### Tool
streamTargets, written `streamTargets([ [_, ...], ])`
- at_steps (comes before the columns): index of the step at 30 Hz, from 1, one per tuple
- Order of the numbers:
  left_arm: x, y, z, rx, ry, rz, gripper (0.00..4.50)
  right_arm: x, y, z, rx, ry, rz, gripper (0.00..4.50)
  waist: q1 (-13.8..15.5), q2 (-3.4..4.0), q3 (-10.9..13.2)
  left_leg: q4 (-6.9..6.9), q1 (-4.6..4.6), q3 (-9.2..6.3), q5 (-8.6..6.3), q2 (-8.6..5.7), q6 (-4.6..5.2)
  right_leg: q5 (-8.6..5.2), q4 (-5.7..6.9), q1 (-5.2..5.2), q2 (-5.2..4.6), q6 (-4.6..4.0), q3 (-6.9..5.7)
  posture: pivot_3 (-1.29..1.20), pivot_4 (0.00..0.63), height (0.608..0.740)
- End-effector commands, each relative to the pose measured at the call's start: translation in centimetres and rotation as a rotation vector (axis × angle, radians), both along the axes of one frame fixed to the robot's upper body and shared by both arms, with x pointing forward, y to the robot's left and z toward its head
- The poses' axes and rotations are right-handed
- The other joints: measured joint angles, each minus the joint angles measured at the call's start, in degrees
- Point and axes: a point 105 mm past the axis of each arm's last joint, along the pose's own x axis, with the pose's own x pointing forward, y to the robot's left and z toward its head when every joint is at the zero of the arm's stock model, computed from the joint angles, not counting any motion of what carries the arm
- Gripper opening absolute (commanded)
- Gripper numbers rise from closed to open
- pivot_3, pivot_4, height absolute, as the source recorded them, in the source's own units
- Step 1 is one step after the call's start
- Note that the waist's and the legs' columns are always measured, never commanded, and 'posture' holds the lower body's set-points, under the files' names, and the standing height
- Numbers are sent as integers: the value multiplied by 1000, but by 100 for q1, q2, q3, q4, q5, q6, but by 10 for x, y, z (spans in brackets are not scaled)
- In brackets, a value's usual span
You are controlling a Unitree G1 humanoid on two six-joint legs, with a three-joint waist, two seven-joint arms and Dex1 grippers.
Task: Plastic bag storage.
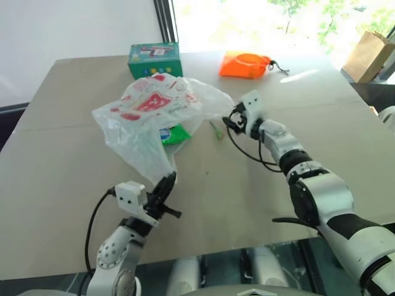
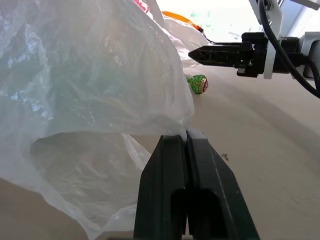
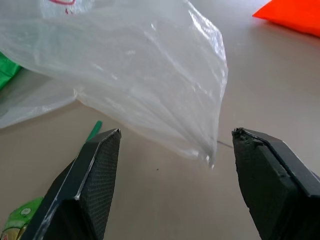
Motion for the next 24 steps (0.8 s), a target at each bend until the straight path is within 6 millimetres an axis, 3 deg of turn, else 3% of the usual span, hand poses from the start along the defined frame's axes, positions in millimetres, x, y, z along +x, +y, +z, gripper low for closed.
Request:
streamTargets([
  [1, -3, 0, 8, 14, -39, 1, 0, 6, 3, 25, 14, -75, -6, 3601, -11, 0, 0, 0, 1, 0, 0, 1, 0, 0, 0, 0, 0, 0, 0, 0, 150, 740],
  [2, -4, -3, 7, 19, -36, -10, 0, 7, 0, 26, 21, -78, -23, 3601, -14, 1, 0, -1, 1, 0, 0, 1, 0, 0, 0, 0, 1, 0, 0, 0, 150, 740],
  [3, -4, -4, 6, 23, -34, -18, 0, 8, -2, 26, 26, -80, -35, 3019, -16, 1, 1, -1, 1, -1, 0, 1, 0, 0, 0, 0, 1, 0, 0, 0, 150, 740],
  [10, 0, -7, 4, 31, -24, -51, 0, 10, -17, 23, 17, -85, -81, 55, -13, 1, 1, 0, 0, -1, 0, 1, 0, 0, 1, -1, 0, 0, 0, 0, 150, 740],
  [16, 3, -10, 3, 38, -8, -96, 0, 12, -42, 19, 25, -97, -142, 55, -6, 2, 1, -1, 0, 0, 0, 0, 0, 0, 0, -1, 1, 0, 0, 0, 150, 740],
  [24, 2, -18, -1, 24, 27, -153, 0, -7, -121, -8, -6, -90, -251, 55, 40, 3, 2, 0, -4, -8, 0, -1, 0, 0, -5, 4, -2, 1, 3, 0, 150, 740],
])
